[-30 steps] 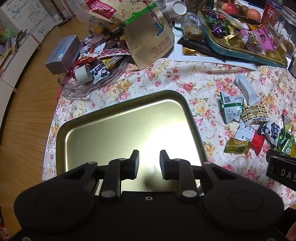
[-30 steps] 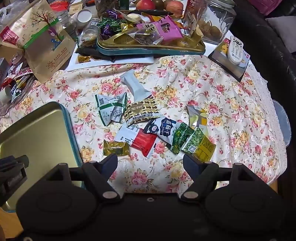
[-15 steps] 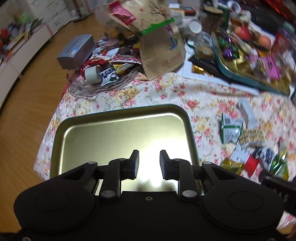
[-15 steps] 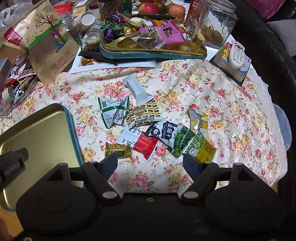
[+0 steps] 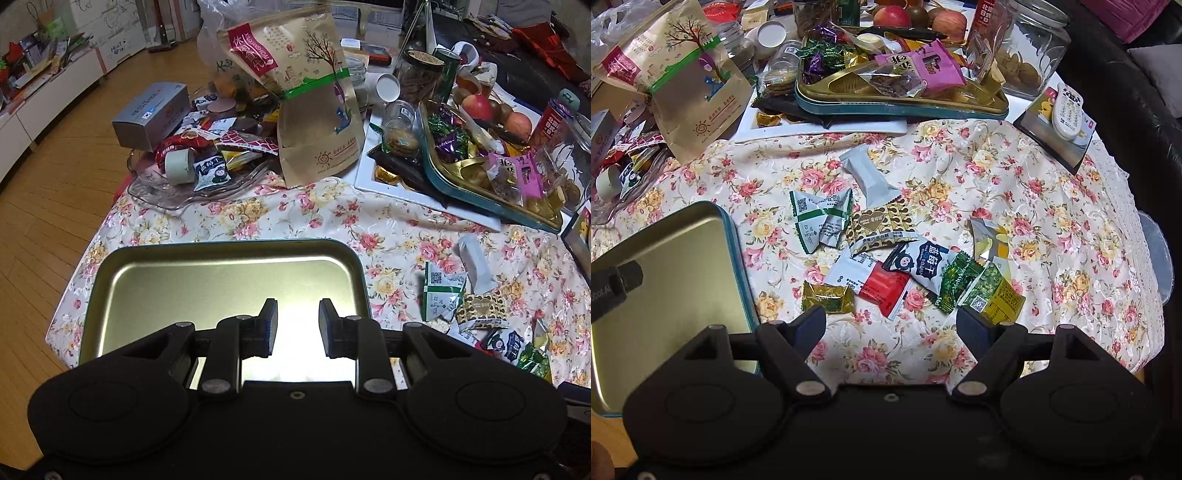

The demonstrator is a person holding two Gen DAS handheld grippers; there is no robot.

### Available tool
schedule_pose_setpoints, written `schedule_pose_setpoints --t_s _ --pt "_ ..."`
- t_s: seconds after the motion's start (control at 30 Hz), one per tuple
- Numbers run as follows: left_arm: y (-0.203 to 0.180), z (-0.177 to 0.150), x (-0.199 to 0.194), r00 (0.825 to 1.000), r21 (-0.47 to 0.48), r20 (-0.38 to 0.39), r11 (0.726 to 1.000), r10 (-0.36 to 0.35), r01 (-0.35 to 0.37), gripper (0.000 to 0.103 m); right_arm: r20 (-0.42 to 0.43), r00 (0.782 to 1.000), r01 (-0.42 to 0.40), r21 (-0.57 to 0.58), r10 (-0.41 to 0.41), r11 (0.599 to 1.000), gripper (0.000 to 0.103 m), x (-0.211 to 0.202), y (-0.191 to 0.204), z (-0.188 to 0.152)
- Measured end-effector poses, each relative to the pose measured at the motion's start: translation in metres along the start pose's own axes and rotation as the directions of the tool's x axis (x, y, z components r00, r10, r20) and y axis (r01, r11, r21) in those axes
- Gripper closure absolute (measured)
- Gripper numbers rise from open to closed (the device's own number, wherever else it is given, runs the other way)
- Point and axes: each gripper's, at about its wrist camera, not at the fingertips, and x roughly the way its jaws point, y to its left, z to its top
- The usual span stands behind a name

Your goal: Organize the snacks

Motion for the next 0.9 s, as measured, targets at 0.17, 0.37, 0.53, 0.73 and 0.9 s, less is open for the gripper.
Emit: schedule_pose_setpoints --t_s 0.17,0.37,0.53,0.73,0.9 --pt "0.0027 0.0 0.0003 1.0 -0.024 -0.01 1.0 0.0 0.0 0.069 -0.002 1.0 0.003 0.004 -0.003 1.0 0.022 0.0007 -0.0009 0.0001" --pt "0.0037 -0.0022 0.001 1.0 -0.036 -0.018 0.999 0.008 -0.008 0.069 -0.002 1.0 0.003 -0.002 -0.003 1.0 0.022 0.0012 0.0001 0.0001" --pt "0.0044 -0.0011 -0.0007 1.0 -0.039 -0.009 0.999 0.022 -0.022 0.069 -0.002 1.0 0.004 -0.001 -0.004 1.0 0.022 0.0015 0.0007 -0.0001" --pt "0.0028 0.0024 -0.001 0.994 -0.02 -0.009 0.994 0.11 -0.11 0.068 -0.003 1.0 0.006 -0.003 -0.006 1.0 0.022 0.0016 0.0009 0.0004" --pt "0.002 0.0018 0.0002 0.996 0.016 -0.022 0.996 0.084 -0.084 0.067 -0.002 1.0 0.009 -0.008 -0.009 1.0 0.022 0.0023 0.0017 -0.0006"
